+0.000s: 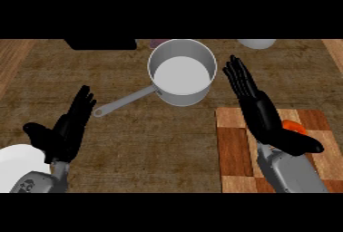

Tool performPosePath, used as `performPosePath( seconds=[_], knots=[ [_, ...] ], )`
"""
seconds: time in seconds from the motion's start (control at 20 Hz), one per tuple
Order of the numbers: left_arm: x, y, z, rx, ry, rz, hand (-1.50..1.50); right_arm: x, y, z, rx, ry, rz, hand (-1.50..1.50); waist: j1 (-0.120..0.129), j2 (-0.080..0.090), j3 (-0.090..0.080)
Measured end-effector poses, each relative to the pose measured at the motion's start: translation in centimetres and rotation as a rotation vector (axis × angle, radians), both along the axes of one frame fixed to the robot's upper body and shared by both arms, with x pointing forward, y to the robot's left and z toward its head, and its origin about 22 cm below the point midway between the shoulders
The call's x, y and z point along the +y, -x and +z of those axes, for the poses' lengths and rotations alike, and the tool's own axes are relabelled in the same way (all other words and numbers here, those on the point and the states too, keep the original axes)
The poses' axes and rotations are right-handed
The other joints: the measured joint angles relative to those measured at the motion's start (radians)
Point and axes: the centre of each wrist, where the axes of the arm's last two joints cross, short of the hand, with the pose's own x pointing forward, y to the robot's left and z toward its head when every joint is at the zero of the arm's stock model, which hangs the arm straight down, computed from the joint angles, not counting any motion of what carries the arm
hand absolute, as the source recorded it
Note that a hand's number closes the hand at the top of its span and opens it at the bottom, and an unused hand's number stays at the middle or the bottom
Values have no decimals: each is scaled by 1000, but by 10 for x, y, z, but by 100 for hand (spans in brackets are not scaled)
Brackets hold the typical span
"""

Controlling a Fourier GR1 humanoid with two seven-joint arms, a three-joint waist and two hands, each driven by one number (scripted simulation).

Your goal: Pick the squash from the cutting board and place it in the pot

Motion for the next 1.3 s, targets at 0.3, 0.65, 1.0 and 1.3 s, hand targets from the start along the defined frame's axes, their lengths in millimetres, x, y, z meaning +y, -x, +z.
performPosePath(
  seconds=[0.3,0.65,1.0,1.3],
  knots=[
    [8,8,-15,95,-81,-83,0,-61,13,-34,276,170,-202,150,-31,-14,-14],
    [7,22,-36,204,-92,-151,0,-120,29,-40,35,317,-767,-150,-75,-24,-17],
    [-3,13,-41,227,-89,-216,0,-119,78,-11,-42,308,-868,-150,-40,-25,-18],
    [-1,8,-43,232,-101,-234,0,-128,88,36,209,396,-845,-150,-26,-23,-19]
  ],
)
